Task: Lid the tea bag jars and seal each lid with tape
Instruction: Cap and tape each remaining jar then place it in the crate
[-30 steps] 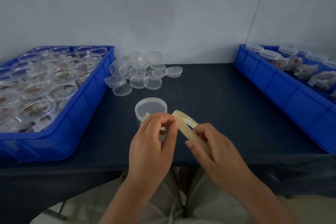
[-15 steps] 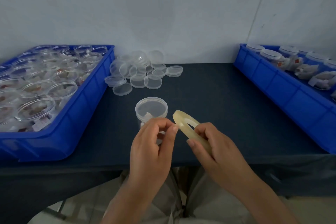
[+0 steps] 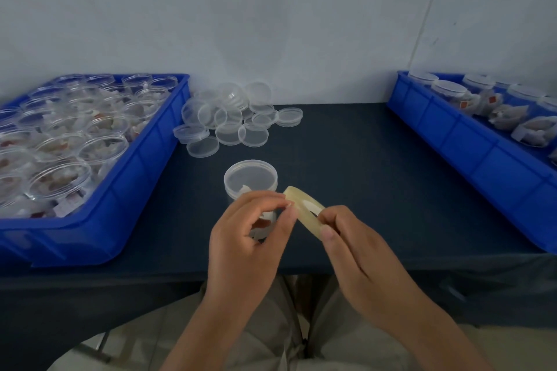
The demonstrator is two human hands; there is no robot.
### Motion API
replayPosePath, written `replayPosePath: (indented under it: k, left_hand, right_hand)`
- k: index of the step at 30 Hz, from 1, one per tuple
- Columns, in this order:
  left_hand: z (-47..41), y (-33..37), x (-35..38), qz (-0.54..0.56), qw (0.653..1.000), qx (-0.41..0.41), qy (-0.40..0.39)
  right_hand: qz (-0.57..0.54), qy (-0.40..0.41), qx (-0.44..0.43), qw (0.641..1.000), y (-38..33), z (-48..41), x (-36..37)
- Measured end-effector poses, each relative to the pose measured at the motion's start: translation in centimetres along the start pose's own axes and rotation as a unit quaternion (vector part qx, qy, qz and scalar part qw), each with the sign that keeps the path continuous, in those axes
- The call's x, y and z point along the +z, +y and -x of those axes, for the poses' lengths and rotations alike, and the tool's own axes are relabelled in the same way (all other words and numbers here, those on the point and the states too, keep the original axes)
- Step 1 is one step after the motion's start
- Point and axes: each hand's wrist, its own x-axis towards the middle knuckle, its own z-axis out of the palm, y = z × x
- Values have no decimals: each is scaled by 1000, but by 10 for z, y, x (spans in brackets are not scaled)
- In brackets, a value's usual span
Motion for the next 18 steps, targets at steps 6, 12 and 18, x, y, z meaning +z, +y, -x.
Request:
replayPosePath:
  k: [6, 12, 18]
  left_hand:
    - [7, 3, 0, -42, 999, 12, -6]
    - [12, 13, 13, -67, 997, 19, -30]
    - [11, 13, 17, -109, 990, 92, -13]
  right_hand:
    - [-31, -7, 14, 999, 1, -2, 5]
    - [-76, -51, 17, 996, 3, -7, -3]
    - [-199, -120, 76, 970, 1, -11, -16]
